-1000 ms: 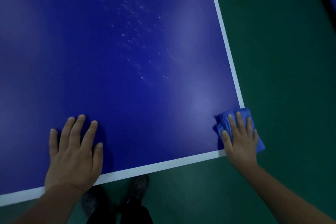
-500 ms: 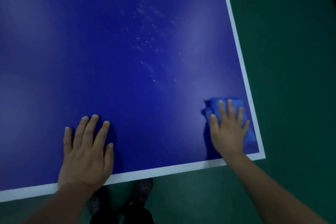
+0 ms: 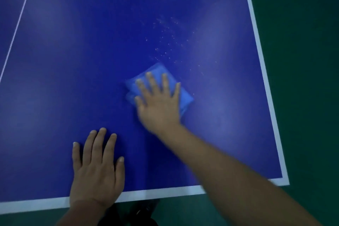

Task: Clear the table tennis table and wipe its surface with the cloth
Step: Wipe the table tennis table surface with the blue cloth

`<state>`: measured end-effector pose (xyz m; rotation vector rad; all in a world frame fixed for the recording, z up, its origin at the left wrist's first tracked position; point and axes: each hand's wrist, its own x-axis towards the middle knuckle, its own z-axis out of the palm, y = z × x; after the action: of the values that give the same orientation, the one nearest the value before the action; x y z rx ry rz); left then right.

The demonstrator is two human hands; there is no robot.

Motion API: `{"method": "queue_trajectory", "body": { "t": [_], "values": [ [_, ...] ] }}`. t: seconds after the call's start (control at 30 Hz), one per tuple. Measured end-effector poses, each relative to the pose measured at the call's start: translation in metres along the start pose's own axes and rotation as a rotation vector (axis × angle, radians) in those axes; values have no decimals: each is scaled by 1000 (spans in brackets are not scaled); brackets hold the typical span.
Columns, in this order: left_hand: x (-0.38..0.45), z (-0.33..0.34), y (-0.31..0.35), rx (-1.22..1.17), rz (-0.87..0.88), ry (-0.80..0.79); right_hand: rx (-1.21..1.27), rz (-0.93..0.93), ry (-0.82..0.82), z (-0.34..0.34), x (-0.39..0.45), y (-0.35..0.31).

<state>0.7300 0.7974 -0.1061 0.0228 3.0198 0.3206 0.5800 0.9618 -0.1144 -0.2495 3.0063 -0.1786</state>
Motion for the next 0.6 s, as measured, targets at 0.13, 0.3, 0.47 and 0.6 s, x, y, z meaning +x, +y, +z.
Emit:
{"method": "queue_trajectory", "body": {
  "t": [0.13, 0.3, 0.47, 0.6],
  "values": [
    [0, 0, -2, 11, 10, -36, -38, 522, 104, -20, 14, 165],
    [0, 1, -4, 30, 19, -65, 110, 826, 67, -44, -2, 244],
    [0, 2, -4, 35, 15, -63, -64, 137, 57, -10, -46, 120],
    [0, 2, -3, 34, 17, -57, -69, 66, 57, -18, -15, 170]
  ]
}}
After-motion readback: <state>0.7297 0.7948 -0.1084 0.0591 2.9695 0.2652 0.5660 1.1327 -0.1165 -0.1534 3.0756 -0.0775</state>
